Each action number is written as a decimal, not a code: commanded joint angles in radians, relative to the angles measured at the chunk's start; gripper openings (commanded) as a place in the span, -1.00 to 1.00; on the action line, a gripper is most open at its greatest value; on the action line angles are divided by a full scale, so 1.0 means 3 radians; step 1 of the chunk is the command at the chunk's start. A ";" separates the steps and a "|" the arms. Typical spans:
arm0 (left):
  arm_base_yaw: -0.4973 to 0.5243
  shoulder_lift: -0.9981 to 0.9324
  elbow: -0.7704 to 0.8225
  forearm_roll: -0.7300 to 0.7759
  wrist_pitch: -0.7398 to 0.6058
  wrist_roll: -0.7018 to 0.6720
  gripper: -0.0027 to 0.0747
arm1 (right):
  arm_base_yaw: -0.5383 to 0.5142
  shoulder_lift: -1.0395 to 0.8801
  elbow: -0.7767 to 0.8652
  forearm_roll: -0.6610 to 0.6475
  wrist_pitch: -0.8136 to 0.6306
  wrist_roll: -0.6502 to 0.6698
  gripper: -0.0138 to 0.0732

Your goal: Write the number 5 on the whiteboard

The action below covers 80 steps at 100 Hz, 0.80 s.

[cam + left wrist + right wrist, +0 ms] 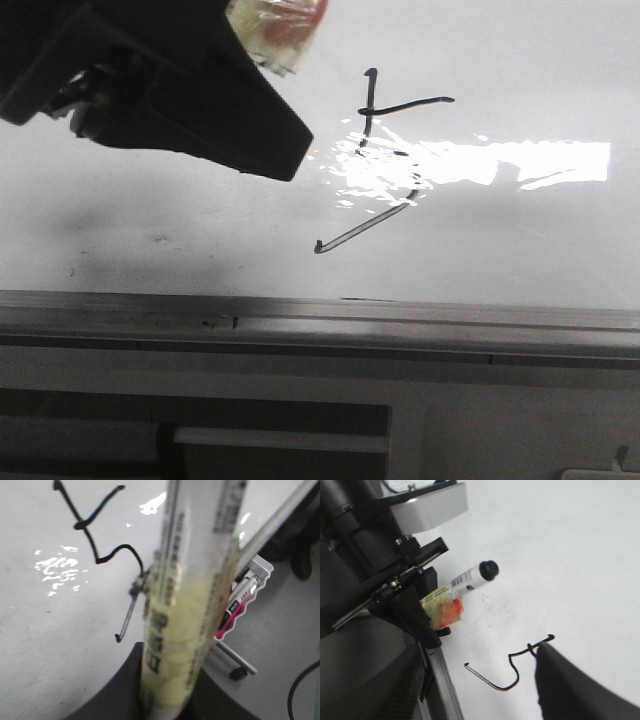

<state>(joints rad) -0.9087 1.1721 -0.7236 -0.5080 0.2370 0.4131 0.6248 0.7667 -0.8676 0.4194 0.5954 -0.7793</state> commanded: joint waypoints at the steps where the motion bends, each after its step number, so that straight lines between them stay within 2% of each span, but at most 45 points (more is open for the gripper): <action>1: 0.0028 -0.0081 0.0025 -0.0262 -0.0491 -0.0034 -0.98 | -0.0147 -0.0138 -0.0095 0.0076 -0.0094 0.0083 -0.17; 14: 0.0028 -0.0003 0.0163 -0.0502 -0.0832 -0.0034 -0.98 | -0.0234 -0.0209 -0.0088 0.0076 0.0052 0.0102 -0.84; 32: 0.0028 0.0200 0.0170 -0.0799 -0.1116 -0.0034 -0.98 | -0.0240 -0.0218 -0.0027 0.0076 0.0065 0.0177 -0.83; 56: 0.0031 0.0403 0.0170 -0.0909 -0.1436 -0.0034 -0.98 | -0.0240 -0.0218 0.0094 0.0082 0.0078 0.0332 -0.83; 80: 0.0187 0.0454 0.0170 -0.1082 -0.1639 -0.0034 -0.98 | -0.0240 -0.0223 0.0130 0.0082 0.0072 0.0352 -0.83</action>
<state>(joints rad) -0.8762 1.3213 -0.6480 -0.8122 -0.1692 0.4100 0.5617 0.7061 -0.8043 0.4194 0.6828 -0.6784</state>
